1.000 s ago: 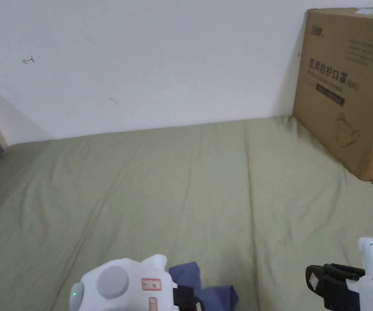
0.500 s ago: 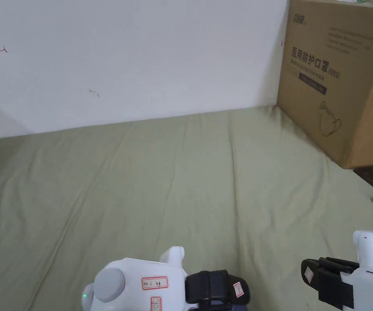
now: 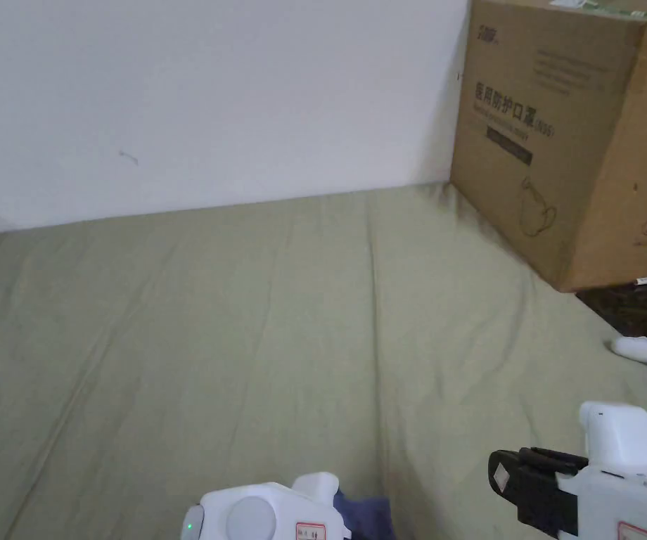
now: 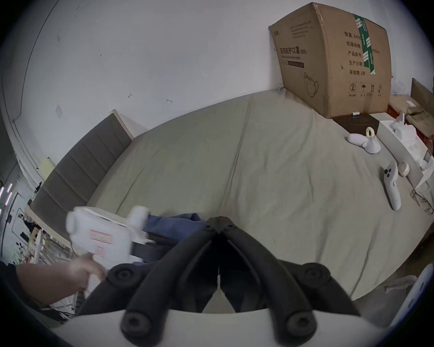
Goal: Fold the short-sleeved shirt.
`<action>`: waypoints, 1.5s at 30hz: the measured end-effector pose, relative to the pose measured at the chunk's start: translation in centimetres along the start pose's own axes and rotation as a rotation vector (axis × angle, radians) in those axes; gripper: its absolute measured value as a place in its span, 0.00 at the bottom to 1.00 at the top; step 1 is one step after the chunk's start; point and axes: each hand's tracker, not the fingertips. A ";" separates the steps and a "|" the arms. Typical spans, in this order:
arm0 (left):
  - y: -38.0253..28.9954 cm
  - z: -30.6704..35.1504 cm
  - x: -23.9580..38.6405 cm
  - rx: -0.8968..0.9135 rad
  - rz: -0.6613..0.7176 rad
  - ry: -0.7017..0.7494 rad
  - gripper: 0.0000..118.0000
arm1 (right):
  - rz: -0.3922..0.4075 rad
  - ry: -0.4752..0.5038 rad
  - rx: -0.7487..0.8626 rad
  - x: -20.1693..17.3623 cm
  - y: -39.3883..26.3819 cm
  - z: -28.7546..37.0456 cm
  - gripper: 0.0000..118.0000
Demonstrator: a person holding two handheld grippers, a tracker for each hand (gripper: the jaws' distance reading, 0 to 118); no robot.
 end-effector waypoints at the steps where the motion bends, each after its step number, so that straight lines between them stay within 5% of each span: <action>1: -0.2 -0.9 -0.5 -0.027 0.033 0.005 0.02 | -0.002 -0.002 -0.005 0.0 0.1 0.0 0.00; 4: -0.1 0.3 -1.3 0.041 0.106 -0.084 0.01 | -0.009 -0.004 -0.003 -0.3 0.4 0.3 0.00; 7: -0.5 5.4 0.3 0.243 0.018 -0.059 0.02 | -0.088 0.076 0.023 -0.6 1.2 0.8 0.00; 14: -1.9 24.5 5.3 0.873 -0.218 0.172 0.02 | 0.050 0.085 0.224 -4.9 6.0 3.5 0.00; 19: -4.9 30.1 6.4 1.160 -0.287 0.418 0.02 | 0.164 -0.005 0.488 -8.1 7.6 5.1 0.00; 23: -6.4 30.7 7.0 1.233 -0.279 0.569 0.01 | 0.186 -0.057 0.607 -9.9 7.8 5.0 0.00; 32: -7.0 27.2 6.4 1.226 -0.214 0.591 0.01 | 0.326 -0.279 0.638 -11.1 5.8 2.3 0.00; 39: -7.0 26.8 7.0 1.228 -0.228 0.587 0.01 | 0.266 -0.262 0.640 -10.7 6.0 3.2 0.00; 42: -7.4 27.5 6.7 1.222 -0.220 0.559 0.01 | 0.242 -0.152 0.649 -10.9 5.9 3.8 0.00; 45: -8.2 28.1 4.8 1.159 -0.173 0.498 0.01 | 0.164 0.187 0.394 -10.0 5.7 1.4 0.00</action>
